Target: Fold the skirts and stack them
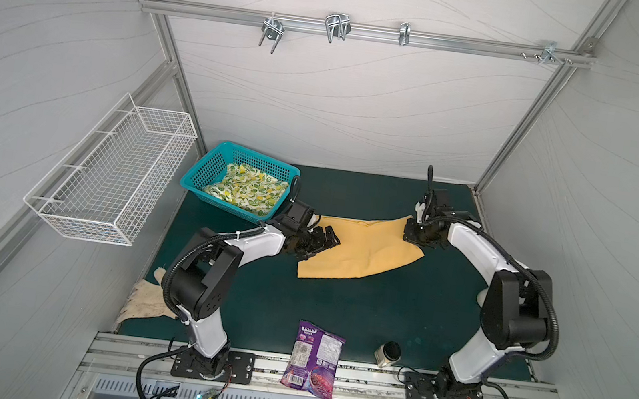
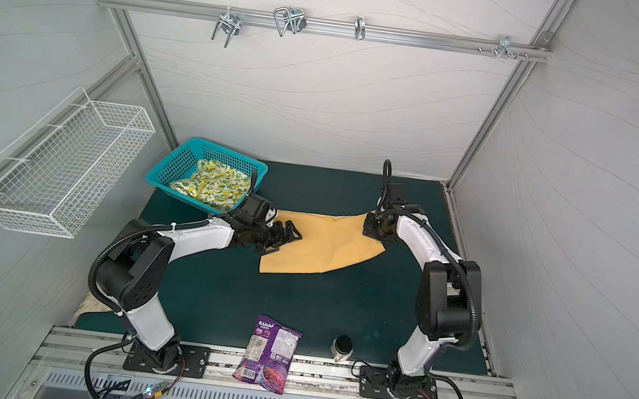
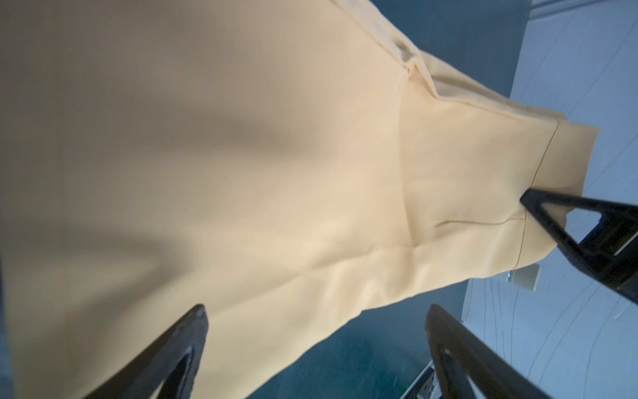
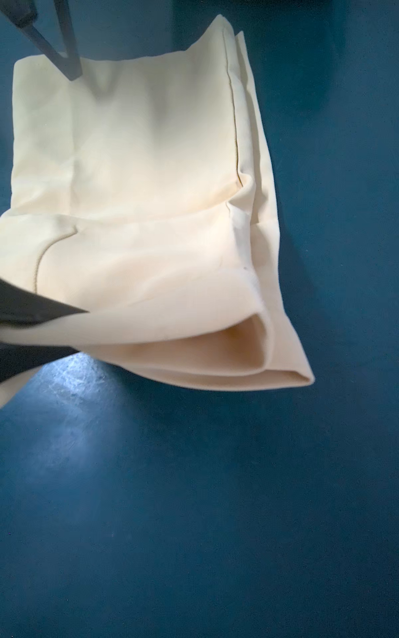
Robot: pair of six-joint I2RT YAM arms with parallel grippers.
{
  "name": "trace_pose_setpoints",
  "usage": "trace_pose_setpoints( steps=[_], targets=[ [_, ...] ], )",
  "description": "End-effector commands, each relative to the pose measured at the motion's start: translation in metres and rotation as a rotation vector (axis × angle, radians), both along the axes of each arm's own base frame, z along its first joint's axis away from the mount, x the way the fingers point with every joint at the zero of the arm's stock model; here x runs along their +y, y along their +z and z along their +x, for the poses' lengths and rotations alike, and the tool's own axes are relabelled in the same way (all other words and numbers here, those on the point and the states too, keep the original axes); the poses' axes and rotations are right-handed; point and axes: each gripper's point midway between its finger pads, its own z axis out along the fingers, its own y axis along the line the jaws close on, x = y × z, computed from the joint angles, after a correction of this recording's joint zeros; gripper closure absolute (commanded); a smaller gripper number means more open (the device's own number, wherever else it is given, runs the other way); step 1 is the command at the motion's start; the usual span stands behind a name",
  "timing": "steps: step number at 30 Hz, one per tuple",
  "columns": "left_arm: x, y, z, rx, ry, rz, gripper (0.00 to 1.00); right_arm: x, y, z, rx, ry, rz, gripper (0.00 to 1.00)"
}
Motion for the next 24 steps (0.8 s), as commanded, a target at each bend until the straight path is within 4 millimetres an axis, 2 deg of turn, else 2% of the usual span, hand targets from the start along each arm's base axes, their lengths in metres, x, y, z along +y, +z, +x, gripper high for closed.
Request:
trace_pose_setpoints(
  steps=[1, 11, 17, 24],
  targets=[
    [-0.023, 0.028, 0.008, -0.074, -0.022, -0.063, 0.01, 0.001, 0.018, -0.010, -0.007, 0.036, -0.071, 0.95],
    [-0.055, 0.032, 0.007, -0.065, -0.045, -0.139, 0.01, 0.051, 0.054, -0.019, -0.057, 0.133, -0.125, 0.94],
    [-0.063, 0.023, 0.007, -0.045, -0.047, -0.151, 0.01, 0.075, 0.063, -0.024, -0.045, 0.152, -0.091, 0.94],
    [-0.076, 0.019, 0.003, -0.040, -0.043, -0.185, 0.01, 0.100, 0.060, -0.034, 0.020, 0.149, 0.033, 0.93]
  ],
)
